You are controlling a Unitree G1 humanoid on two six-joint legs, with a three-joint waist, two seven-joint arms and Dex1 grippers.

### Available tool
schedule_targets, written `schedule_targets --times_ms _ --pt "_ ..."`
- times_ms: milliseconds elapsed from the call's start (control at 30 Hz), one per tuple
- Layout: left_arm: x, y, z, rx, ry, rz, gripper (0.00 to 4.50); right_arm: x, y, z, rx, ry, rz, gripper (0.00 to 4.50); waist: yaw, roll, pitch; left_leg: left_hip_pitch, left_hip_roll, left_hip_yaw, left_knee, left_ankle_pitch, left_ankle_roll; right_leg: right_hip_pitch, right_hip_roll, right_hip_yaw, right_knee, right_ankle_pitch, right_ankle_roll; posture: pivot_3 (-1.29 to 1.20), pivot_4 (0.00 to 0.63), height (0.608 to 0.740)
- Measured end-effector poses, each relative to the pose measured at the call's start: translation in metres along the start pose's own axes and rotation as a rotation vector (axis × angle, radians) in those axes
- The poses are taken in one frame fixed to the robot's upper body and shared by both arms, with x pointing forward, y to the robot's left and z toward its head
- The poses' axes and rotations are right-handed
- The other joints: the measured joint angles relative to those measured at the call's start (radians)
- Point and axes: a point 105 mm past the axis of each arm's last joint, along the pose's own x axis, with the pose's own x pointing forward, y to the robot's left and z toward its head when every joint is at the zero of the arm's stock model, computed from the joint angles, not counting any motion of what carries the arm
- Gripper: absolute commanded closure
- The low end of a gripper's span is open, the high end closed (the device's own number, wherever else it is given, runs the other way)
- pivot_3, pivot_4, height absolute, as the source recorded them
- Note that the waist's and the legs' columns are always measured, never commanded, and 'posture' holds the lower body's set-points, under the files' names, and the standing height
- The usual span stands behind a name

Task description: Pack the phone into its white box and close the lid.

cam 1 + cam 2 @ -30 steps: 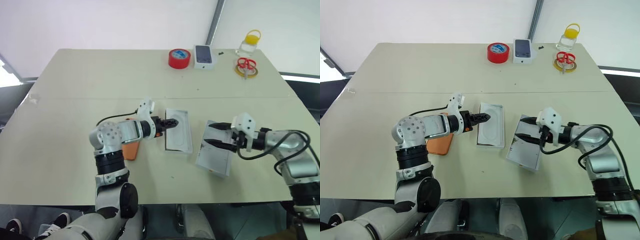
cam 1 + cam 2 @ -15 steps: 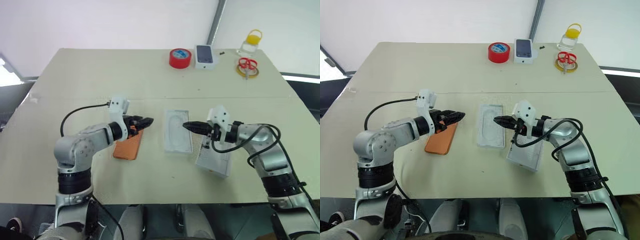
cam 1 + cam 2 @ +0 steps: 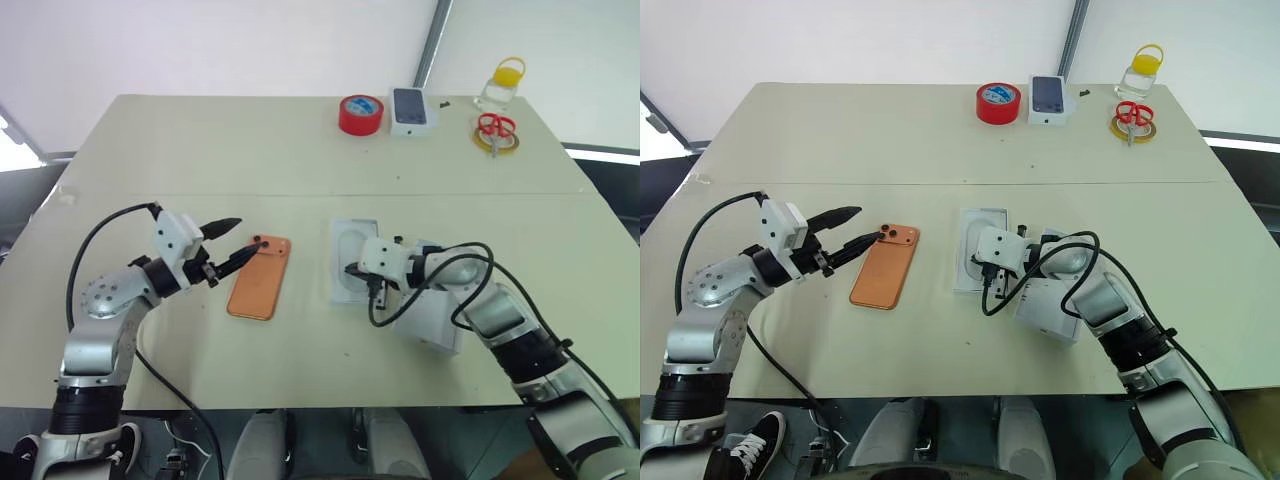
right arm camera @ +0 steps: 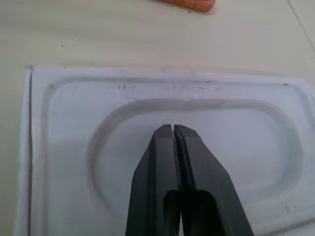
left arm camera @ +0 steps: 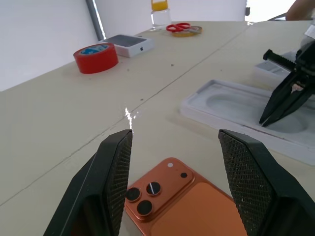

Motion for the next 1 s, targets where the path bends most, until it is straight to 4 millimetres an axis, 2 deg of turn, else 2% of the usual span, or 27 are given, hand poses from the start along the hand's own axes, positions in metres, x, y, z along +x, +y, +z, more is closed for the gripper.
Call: schedule_targets --times_ms 133,300,500,667,767,900,1000 --pt "-0.008 -0.01 -0.012 -0.042 0.033 -0.035 1.55 -0.01 -0.002 -0.008 -0.056 0.07 0.033 4.4 -0.001 0.0 0.0 0.001 0.001 0.0 0.0 0.0 0.0 0.0 0.001 0.0 0.0 0.0 0.0 0.0 0.15 0.739" --pt "-0.009 -0.013 -0.015 -0.048 0.043 -0.052 1.55 -0.014 0.004 -0.006 -0.072 0.076 0.073 4.4 0.001 -0.001 -0.001 0.001 0.001 -0.001 0.0 0.0 0.0 0.001 0.001 -0.001 0.0 0.0 0.0 0.0 0.15 0.739" --pt "-0.008 -0.011 -0.016 -0.085 0.046 -0.037 1.55 0.003 0.009 0.011 0.029 -0.016 0.063 4.4 -0.002 -0.001 -0.001 0.001 0.004 -0.001 0.0 0.0 0.0 0.001 0.004 -0.001 0.0 0.001 0.003 0.0 0.15 0.739" --pt "-0.01 -0.003 -0.016 -0.108 0.074 -0.008 1.55 0.002 -0.016 0.013 0.021 -0.025 -0.054 4.4 0.001 0.0 0.0 0.001 0.003 -0.001 0.0 0.0 0.0 0.001 0.004 -0.001 0.0 0.001 0.003 0.0 0.15 0.739" --pt "-0.016 0.002 -0.024 -0.164 0.146 0.015 1.55 0.003 -0.02 0.01 0.028 -0.017 -0.087 4.4 -0.003 0.0 0.0 0.001 0.003 -0.001 0.0 0.0 0.0 0.0 0.004 -0.001 0.001 0.001 0.003 0.0 0.15 0.739" --pt "-0.027 0.008 -0.038 -0.339 0.27 0.055 1.55 0.008 -0.03 0.031 0.065 -0.106 -0.151 4.4 -0.012 0.0 0.0 0.001 0.005 -0.001 0.0 0.0 0.0 0.0 0.006 -0.001 0.002 0.002 0.004 0.0 0.15 0.739" --pt "-0.035 0.016 -0.042 -0.491 0.325 0.086 1.55 0.016 -0.037 0.055 0.096 -0.149 -0.163 4.4 -0.024 0.0 0.0 0.001 0.005 -0.002 0.0 0.0 0.0 -0.001 0.006 -0.001 0.004 0.002 0.004 0.0 0.15 0.739"
